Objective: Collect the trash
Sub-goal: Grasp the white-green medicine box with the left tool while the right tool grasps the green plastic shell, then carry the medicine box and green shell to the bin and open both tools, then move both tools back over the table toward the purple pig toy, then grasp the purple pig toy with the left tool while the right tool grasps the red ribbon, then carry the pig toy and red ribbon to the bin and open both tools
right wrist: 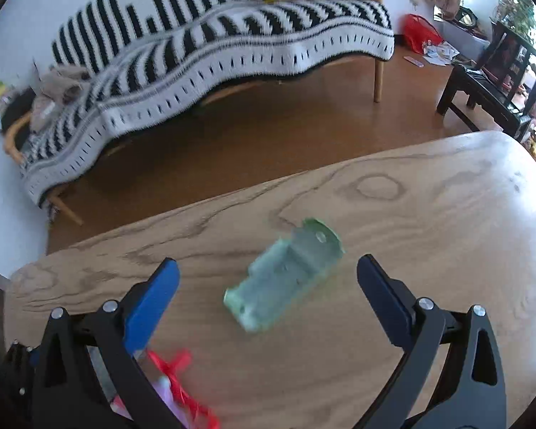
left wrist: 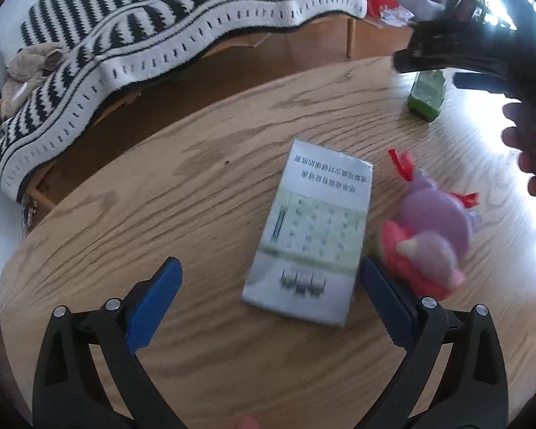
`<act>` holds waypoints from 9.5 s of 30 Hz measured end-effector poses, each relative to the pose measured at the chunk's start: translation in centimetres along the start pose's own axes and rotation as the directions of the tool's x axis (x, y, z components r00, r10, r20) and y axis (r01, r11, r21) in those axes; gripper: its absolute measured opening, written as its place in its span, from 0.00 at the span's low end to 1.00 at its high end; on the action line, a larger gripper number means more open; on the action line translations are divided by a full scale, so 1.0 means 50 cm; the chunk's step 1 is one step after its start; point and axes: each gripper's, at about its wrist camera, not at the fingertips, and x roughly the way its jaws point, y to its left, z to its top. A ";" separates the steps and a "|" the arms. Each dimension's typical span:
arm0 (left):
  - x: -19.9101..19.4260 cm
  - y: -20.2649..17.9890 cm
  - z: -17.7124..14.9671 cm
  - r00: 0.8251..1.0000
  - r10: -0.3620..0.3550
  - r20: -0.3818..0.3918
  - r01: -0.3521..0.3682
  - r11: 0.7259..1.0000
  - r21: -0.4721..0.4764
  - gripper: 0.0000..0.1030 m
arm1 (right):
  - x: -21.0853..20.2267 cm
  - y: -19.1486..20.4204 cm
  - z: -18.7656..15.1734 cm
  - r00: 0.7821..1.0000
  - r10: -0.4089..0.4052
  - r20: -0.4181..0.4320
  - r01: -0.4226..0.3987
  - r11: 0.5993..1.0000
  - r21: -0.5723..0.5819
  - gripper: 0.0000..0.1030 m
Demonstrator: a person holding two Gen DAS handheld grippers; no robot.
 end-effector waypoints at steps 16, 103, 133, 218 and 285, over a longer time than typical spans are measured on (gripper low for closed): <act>0.024 0.019 0.010 0.983 -0.023 0.183 0.040 0.995 -0.089 0.95 | 0.036 -0.012 -0.040 0.997 -0.037 0.064 0.045 0.990 -0.137 0.95; -0.307 -0.806 -0.509 0.900 -0.435 -0.033 0.436 0.892 0.118 0.52 | -0.602 -0.735 -0.925 0.976 0.200 0.082 -0.215 0.933 0.288 0.57; -0.238 -0.772 -0.548 0.862 -0.492 -0.122 0.495 0.869 -0.012 0.94 | -0.571 -0.779 -0.919 0.985 0.170 0.000 -0.151 0.877 0.456 0.93; -0.129 -0.034 -0.098 0.989 -0.118 0.092 0.104 0.984 0.146 0.94 | -0.177 -0.014 -0.250 0.965 0.242 -0.103 -0.249 0.714 -0.655 0.93; -0.054 -0.073 -0.055 0.986 -0.089 0.138 0.080 0.994 0.072 0.48 | -0.131 0.021 -0.216 0.955 0.293 -0.049 -0.274 0.806 -0.525 0.11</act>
